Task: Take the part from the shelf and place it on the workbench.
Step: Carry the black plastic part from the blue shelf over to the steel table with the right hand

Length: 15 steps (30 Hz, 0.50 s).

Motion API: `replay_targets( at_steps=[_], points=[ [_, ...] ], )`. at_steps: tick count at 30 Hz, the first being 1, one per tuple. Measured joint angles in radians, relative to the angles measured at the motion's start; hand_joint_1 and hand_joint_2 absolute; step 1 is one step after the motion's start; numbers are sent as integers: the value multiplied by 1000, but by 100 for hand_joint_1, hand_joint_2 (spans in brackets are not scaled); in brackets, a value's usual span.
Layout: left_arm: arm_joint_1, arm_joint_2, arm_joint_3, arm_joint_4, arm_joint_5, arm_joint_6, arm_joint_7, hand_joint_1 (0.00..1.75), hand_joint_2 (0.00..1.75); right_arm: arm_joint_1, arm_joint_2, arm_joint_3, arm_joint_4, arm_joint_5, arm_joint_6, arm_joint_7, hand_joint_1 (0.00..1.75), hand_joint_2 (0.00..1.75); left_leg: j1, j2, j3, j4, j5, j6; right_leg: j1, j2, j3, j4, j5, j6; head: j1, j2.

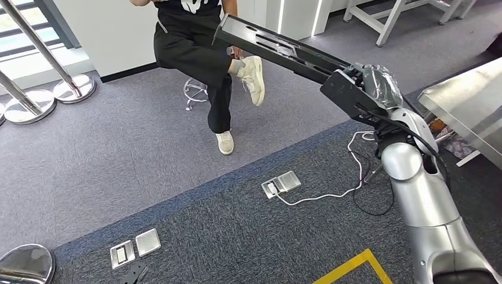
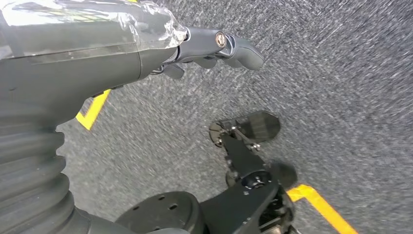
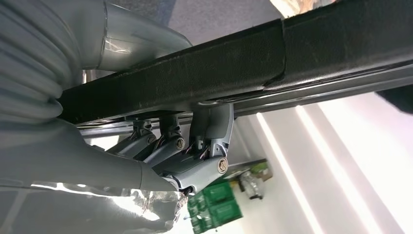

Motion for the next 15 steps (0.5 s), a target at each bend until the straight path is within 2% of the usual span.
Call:
replay_targets(
  at_steps=[1,2,3,4,6,7,8,11,13,15],
  points=[
    [2,0,0,0,1,0,0,0,175,-1,0,0,0,0,0,-1,175,175,0,10,0,0,-1,0,-3,-8,-32,66,-24,3,6,0],
    [3,0,0,0,1,0,0,0,175,0,0,0,0,1,0,-2,175,175,1,20,0,1,-2,0,-6,-11,-50,102,-30,7,10,0],
    [4,0,0,0,2,0,0,0,175,0,0,0,0,1,0,-2,175,175,2,30,0,1,-3,-2,-9,-13,-50,101,-17,10,15,0],
    [4,0,0,0,3,0,0,0,175,-1,0,0,1,1,0,-2,175,175,4,39,1,2,-5,-5,-12,-18,-27,55,14,13,19,0],
    [4,1,0,0,4,0,0,0,175,-4,0,0,1,1,0,-2,175,175,5,55,4,8,-12,-15,-13,-50,46,-91,77,17,28,0],
    [3,2,0,-1,5,0,0,0,175,-5,1,0,1,1,0,-2,175,175,4,60,5,11,-15,-22,-11,-62,72,-144,94,15,31,0],
    [3,3,0,-1,5,0,0,0,175,-6,1,0,1,1,0,-2,175,175,1,65,6,13,-18,-27,-8,-69,83,-170,97,10,31,0],
    [2,3,-1,-1,5,0,0,0,175,-7,1,0,0,2,0,-2,175,175,2,79,13,16,-25,-44,-5,-45,79,-172,97,-12,20,0],
    [0,3,-1,-1,6,0,0,0,175,-11,2,0,0,2,0,-3,175,175,7,57,-1,61,-59,-53,-6,-31,81,-175,99,-27,11,0],
    [2,3,-1,-1,6,0,0,0,175,-14,4,0,0,2,0,-4,175,175,6,23,-57,189,-125,-53,-4,-16,82,-175,100,-36,-1,0]
  ],
)
